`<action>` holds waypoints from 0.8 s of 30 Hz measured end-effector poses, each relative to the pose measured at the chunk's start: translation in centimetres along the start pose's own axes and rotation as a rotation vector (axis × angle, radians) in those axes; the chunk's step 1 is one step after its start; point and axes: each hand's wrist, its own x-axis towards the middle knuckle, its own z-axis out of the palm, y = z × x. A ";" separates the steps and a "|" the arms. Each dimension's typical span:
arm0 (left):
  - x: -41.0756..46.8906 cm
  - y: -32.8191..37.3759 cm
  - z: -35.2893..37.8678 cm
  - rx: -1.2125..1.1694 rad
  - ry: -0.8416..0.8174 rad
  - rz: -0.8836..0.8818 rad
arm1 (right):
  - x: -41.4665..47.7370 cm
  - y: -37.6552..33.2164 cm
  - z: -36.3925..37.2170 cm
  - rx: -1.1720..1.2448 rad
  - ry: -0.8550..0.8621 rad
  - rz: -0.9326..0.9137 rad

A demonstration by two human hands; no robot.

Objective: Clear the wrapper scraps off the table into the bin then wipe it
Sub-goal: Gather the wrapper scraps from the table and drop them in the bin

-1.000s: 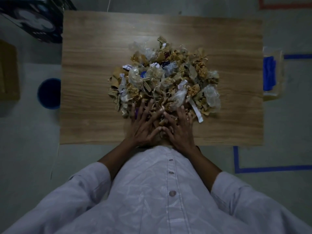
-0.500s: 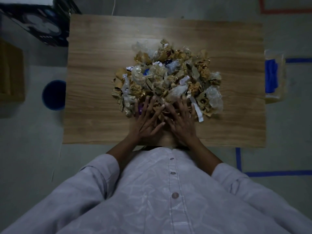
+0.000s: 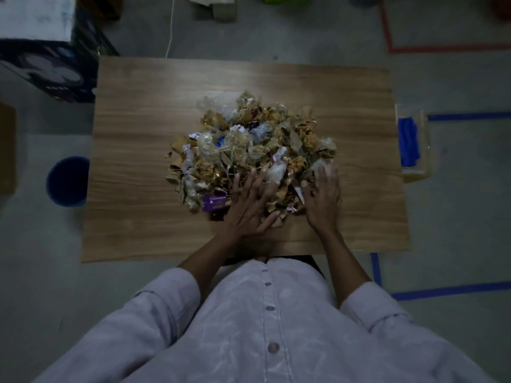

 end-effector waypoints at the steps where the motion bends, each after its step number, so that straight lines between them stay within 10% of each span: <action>1: 0.1 0.4 -0.1 -0.004 0.005 -0.002 | 0.0 -0.4 -0.1 -0.047 -0.020 -0.069; 6: -0.5 1.9 -2.0 -0.183 0.231 -0.249 | -1.3 -5.0 -0.1 -0.066 0.003 -0.294; 15: -4.6 -4.1 -5.6 -0.613 0.528 -1.406 | -2.3 -12.3 5.0 -0.050 -0.194 -0.476; 24: -2.9 -12.1 -6.7 -0.783 0.271 -1.437 | -0.3 -19.6 9.9 -0.181 -0.459 -0.074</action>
